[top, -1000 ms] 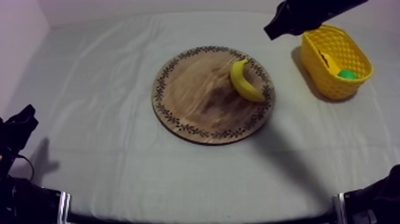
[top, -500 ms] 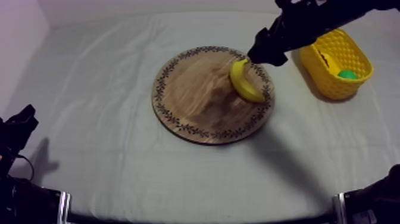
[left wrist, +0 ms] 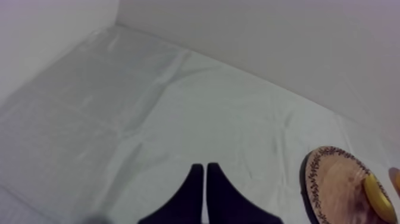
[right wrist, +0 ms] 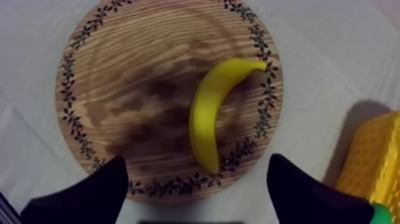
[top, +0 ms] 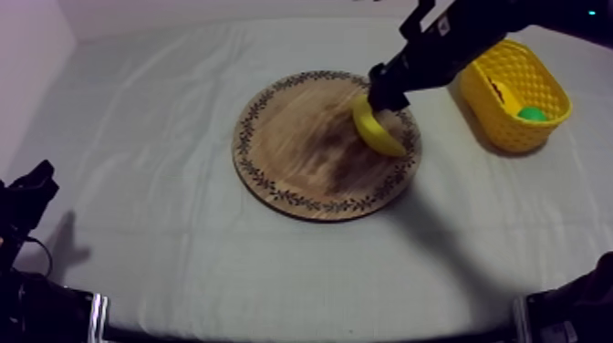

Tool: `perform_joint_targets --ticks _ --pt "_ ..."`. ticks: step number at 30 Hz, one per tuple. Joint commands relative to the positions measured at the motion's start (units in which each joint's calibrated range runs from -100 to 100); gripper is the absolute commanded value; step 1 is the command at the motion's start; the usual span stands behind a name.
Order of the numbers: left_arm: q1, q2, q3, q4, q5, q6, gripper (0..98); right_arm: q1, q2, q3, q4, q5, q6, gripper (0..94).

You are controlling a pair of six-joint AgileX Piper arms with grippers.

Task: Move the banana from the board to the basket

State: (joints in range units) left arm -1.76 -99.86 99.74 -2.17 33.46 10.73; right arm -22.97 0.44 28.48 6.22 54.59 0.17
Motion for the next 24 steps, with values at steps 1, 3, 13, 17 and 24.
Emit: perform_joint_targets --ticks 1,3,13,17,24 --pt "0.0 0.0 0.0 0.0 0.0 0.0 0.1 0.0 4.3 -0.7 0.3 -0.2 -0.6 88.8" --pt "0.0 0.0 0.0 0.0 0.0 0.0 0.1 0.0 7.3 -1.6 0.9 -0.9 -1.5 88.7" --pt "0.0 0.0 0.0 0.0 0.0 0.0 0.1 -0.9 21.1 -6.8 3.0 -2.3 -4.7 88.1" --pt "0.0 0.0 0.0 0.0 0.0 0.0 0.1 -1.3 24.9 -8.7 3.7 -2.0 -5.9 86.5" --pt "0.0 0.0 0.0 0.0 0.0 0.0 0.1 -1.0 31.9 -13.9 4.0 -0.2 -6.7 83.3"
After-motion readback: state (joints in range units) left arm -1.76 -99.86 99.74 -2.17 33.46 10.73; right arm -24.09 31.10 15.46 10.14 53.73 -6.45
